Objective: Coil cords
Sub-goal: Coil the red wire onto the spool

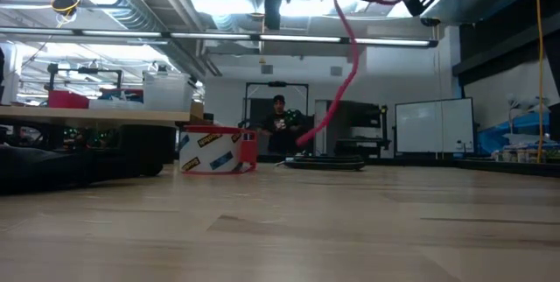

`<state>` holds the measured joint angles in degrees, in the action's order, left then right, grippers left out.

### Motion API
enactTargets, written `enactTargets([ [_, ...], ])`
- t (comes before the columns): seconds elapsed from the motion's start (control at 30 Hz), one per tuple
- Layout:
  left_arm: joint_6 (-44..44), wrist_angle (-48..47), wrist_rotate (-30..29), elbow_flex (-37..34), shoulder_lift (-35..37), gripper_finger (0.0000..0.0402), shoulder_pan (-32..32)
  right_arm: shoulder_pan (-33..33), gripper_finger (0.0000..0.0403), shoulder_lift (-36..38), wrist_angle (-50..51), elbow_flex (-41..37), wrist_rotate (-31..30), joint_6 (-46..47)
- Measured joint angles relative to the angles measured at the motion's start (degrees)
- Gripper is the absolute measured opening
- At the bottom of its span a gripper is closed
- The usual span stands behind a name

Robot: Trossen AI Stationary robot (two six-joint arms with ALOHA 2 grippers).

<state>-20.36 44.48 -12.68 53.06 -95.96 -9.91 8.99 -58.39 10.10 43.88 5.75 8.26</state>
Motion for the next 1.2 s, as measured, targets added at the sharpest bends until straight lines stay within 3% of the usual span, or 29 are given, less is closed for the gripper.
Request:
enactTargets([
  [0.5,4.03,-1.03,0.06,0.04,0.36,0.0088,-0.60,1.53,0.0004,-1.86,3.53,0.00,-0.26,0.31],
  [0.87,2.32,-12.90,-0.37,0.07,2.01,0.0088,-0.05,1.53,0.0004,-1.86,2.81,-0.02,0.33,0.23],
  [1.2,3.46,-11.34,-1.68,0.07,2.01,0.0088,0.20,1.53,0.0004,-1.84,-0.57,-0.04,2.66,0.23],
])
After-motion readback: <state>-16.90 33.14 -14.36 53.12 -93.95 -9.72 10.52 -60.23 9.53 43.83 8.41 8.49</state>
